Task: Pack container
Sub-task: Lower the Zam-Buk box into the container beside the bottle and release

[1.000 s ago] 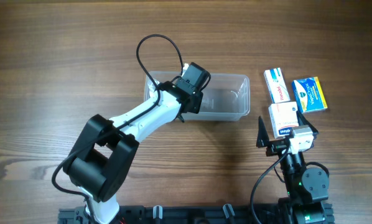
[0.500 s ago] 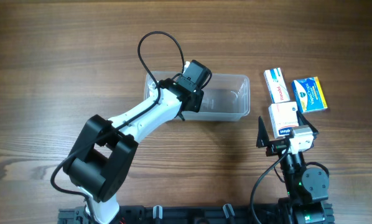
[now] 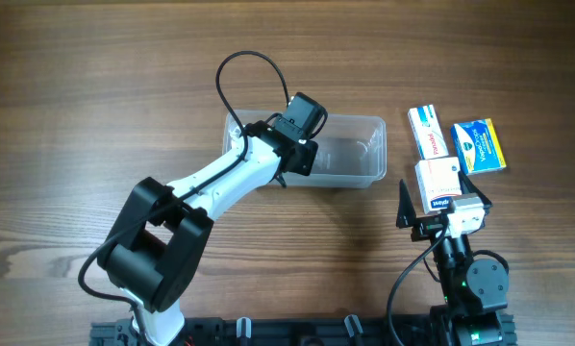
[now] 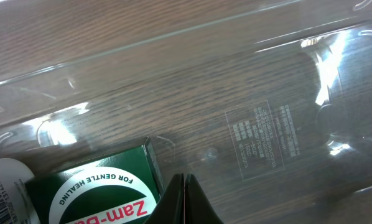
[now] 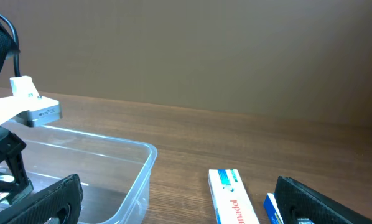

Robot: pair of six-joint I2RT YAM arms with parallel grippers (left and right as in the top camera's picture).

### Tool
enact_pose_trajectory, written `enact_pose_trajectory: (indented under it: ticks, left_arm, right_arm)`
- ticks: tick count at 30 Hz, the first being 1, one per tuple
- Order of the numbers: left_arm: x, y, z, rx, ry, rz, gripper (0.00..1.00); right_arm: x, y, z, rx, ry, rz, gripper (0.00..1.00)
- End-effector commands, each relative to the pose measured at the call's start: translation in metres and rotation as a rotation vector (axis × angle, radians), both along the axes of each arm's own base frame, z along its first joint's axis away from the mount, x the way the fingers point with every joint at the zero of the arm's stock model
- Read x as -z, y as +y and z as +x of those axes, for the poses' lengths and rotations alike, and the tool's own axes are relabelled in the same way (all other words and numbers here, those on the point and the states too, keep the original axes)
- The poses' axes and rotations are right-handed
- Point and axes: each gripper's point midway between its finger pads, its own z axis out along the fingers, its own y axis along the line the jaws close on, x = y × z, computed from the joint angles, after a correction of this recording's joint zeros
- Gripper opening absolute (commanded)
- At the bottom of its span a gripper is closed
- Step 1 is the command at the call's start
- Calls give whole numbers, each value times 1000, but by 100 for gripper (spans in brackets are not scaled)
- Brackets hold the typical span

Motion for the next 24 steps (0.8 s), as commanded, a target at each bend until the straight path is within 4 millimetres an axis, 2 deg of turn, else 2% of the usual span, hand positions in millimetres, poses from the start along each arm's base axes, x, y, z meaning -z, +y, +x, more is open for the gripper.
enact_pose_trajectory:
  ticks: [1,8,14,24]
  left_arm:
    - [6,-3,2,24,15,2,4]
    - [19,1,0,19,37,33,4]
    - [17,19,6,-18,-4,122,4]
    - [14,19,5,-17,7,131,4]
  right_arm:
    - [0,2,0,-15,-1,15,100]
    - [0,2,0,-15,-1,15,100]
    - [0,2,0,-15,-1,16,100]
    - [0,2,0,-15,-1,15,100]
